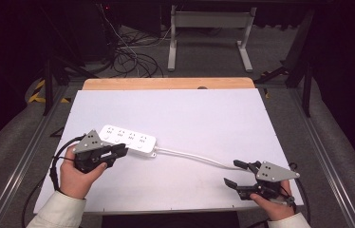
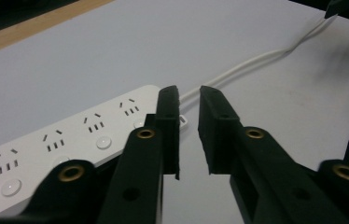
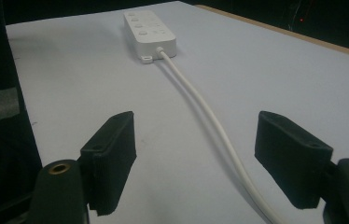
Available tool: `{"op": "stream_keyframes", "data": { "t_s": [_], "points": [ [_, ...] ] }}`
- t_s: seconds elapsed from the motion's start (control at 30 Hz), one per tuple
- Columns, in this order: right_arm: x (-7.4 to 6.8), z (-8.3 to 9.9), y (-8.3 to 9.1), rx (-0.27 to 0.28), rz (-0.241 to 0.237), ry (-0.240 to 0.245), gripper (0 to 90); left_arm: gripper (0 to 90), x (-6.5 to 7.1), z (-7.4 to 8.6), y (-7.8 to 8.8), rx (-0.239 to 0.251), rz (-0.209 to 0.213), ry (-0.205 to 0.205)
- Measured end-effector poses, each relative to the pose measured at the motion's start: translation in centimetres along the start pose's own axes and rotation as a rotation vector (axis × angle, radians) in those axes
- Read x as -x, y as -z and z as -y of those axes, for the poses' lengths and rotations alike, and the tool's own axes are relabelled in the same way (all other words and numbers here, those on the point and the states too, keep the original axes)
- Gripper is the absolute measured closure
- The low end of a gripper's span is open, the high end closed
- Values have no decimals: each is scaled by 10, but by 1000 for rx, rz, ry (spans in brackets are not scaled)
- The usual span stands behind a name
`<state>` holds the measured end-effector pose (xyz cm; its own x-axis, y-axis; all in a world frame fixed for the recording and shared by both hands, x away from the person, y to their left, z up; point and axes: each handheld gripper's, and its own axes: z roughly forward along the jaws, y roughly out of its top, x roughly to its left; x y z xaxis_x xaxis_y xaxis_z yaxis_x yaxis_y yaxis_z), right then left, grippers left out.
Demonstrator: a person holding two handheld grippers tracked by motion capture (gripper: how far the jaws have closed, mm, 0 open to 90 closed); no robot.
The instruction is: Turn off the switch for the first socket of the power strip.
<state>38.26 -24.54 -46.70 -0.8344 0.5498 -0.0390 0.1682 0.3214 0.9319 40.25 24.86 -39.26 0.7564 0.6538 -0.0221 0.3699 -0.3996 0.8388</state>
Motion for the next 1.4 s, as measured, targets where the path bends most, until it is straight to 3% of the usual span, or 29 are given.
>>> {"op": "stream_keyframes", "data": {
  "t_s": [0.1, 0.53, 0.63, 1.03, 1.13, 1.4],
  "points": [
    [0, 0, 0, -1, -1, 0, 294, 897, -4, -5, -3, -25, 10, 10],
    [0, 0, -1, -8, -7, 0, 293, 900, -20, -24, -19, -95, 14, 69],
    [0, 0, -1, -11, -7, 1, 294, 900, -24, -27, -28, -134, -3, 65],
    [0, 0, -2, -12, -19, 0, 293, 900, -43, -25, -55, -228, -1, 109],
    [0, 1, -2, -15, -21, -2, 293, 900, -49, -25, -62, -249, 17, 139],
    [0, 1, -2, -15, -28, -3, 293, 900, -55, -23, -74, -297, 34, 164]
  ]
}}
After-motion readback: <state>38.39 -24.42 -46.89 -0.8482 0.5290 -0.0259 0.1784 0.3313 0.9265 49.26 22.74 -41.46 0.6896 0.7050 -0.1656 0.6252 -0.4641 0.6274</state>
